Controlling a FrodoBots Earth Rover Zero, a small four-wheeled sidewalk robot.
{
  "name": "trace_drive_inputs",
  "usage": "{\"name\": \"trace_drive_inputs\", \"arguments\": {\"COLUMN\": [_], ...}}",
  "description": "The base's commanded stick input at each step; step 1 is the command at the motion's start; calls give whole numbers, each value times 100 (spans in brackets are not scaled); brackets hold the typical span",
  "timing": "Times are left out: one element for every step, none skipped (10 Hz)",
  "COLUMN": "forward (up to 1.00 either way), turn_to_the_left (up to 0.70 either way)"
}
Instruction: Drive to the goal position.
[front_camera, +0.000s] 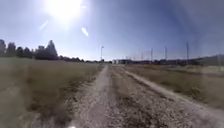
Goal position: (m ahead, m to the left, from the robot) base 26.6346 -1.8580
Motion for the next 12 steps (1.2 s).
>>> {"name": "trace_drive_inputs", "arguments": {"forward": [50,50,50,50,50,50,50,50,50,50,50,50], "turn_to_the_left": [0,0,0,0,0,0,0,0,0,0,0,0]}}
